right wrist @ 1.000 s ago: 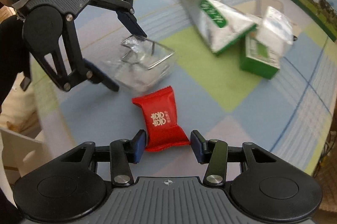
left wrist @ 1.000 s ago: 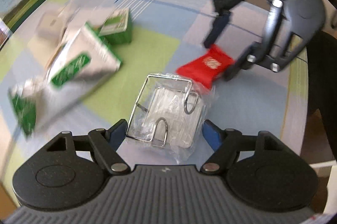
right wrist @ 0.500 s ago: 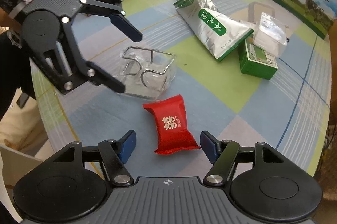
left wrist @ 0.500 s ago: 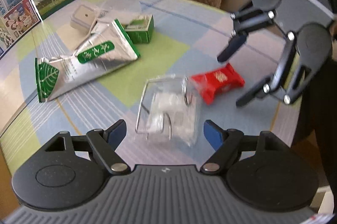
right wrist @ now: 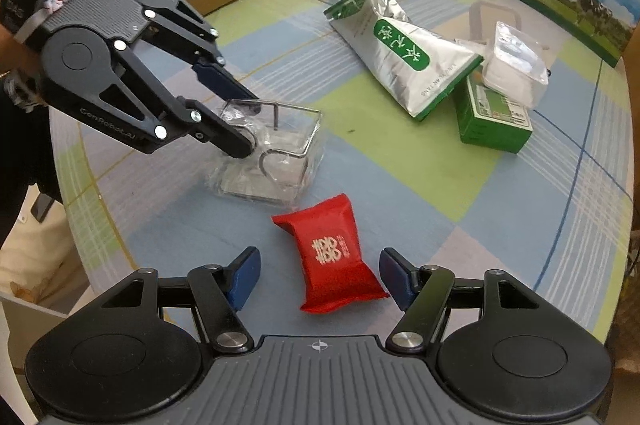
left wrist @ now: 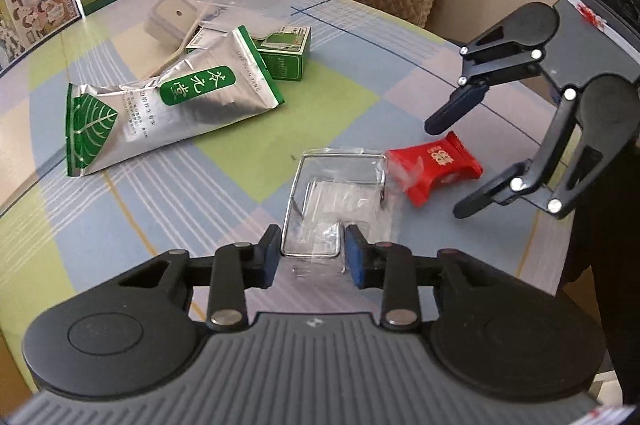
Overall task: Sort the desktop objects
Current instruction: 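Grasp the red candy packet with the right tool while the left tool grasps the clear package, then carry the clear package and red candy packet over the cardboard box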
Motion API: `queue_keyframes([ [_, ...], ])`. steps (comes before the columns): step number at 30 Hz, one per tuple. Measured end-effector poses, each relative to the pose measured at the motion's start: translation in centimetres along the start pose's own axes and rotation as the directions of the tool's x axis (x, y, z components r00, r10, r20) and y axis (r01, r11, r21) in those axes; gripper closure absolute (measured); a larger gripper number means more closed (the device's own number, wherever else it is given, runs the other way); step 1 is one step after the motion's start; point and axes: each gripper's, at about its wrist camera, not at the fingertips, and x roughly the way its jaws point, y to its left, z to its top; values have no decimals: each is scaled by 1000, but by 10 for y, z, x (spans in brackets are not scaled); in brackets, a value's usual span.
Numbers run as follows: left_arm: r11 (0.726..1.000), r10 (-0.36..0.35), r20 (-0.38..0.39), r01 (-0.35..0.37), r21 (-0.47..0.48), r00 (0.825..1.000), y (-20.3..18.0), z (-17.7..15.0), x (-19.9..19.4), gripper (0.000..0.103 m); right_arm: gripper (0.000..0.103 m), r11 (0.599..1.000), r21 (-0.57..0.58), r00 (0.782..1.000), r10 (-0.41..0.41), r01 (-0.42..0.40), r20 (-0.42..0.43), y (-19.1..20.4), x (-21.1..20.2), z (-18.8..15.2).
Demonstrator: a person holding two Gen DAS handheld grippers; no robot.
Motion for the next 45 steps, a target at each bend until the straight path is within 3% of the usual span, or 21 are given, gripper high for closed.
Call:
queue_keyframes([
  [5, 992, 80, -29, -82, -93, 996, -8, -6, -11, 76, 45, 1000, 3, 1000, -3, 3, -1, 0, 3, 1],
  [9, 985, 90, -30, -93, -147, 996, -12, -13, -15, 76, 52, 1000, -17, 1000, 0, 0, -18, -1, 6, 4],
  [13, 985, 81, -28, -85, -148, 996, -15, -16, -13, 74, 61, 1000, -17, 999, 15, -15, -36, -4, 6, 7],
  [16, 991, 72, -22, -74, -111, 997, -17, -16, -15, 73, 74, 999, -9, 998, 31, -32, -46, -5, 5, 9],
  [26, 994, 43, -36, -46, -98, 998, -15, -15, -12, 72, 80, 999, 23, 999, 24, -23, -35, 3, 3, 6],
  [45, 964, 89, -29, -94, -249, 996, -24, -33, -38, 77, 80, 963, 263, 995, -80, 61, 62, 31, -25, 0],
])
